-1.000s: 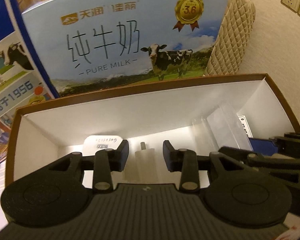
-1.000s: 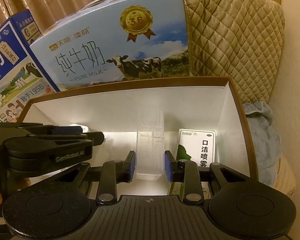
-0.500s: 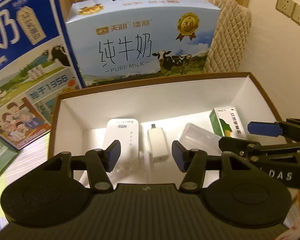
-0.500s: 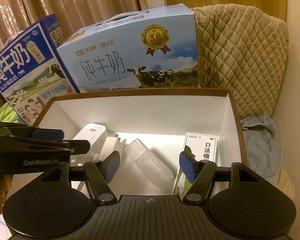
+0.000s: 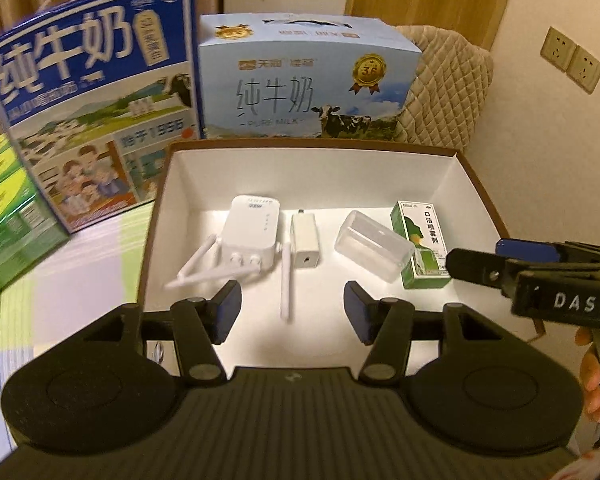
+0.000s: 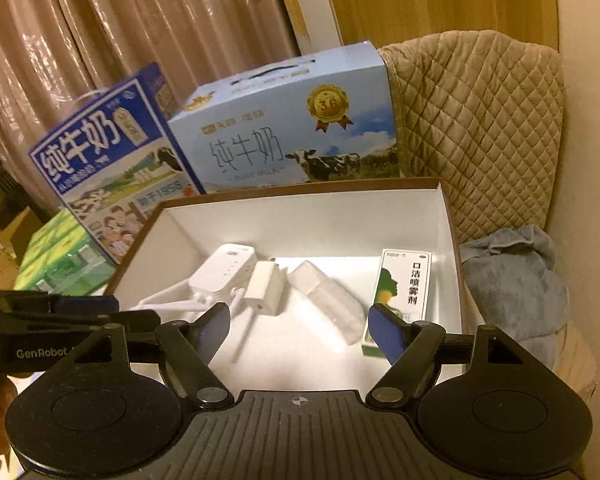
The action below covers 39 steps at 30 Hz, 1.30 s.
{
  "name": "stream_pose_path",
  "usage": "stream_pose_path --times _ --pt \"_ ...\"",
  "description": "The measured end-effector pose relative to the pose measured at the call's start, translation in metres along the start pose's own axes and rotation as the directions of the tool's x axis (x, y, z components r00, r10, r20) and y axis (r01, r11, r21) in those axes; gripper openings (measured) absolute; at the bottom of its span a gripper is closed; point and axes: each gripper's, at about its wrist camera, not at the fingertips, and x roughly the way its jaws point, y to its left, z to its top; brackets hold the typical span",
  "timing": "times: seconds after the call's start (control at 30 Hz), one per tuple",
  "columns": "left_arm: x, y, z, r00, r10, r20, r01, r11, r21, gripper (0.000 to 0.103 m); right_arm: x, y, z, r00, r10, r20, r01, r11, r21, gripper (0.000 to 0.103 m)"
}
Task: Organize rigid objects
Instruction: 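Open right tool to release the clear case while left tool withdraws, then move both tools back from the brown box toward the items on the table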
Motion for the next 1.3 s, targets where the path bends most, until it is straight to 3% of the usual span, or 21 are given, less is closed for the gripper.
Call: stream_pose_path --times 0.6,0.93,1.3 --pt "-0.092 0.008 -0.066 0.998 0.024 0.052 -0.02 0.996 -0.085 0.053 -0.075 0.028 -0.04 0.998 0.063 0.014 -0.063 0.998 -0.026 0.076" --pt "-0.124 0.016 -0.113 0.999 0.032 0.027 -0.028 0.988 -0.15 0.053 -0.093 0.036 -0.074 0.997 0.078 -0.029 -0.08 0.996 -0.047 0.076" --pt "-0.133 0.023 -0.168 0.997 0.042 -0.057 -0.054 0.973 -0.223 0.053 -0.101 0.046 -0.113 0.992 0.089 -0.09 -0.096 0.993 -0.076 0.076"
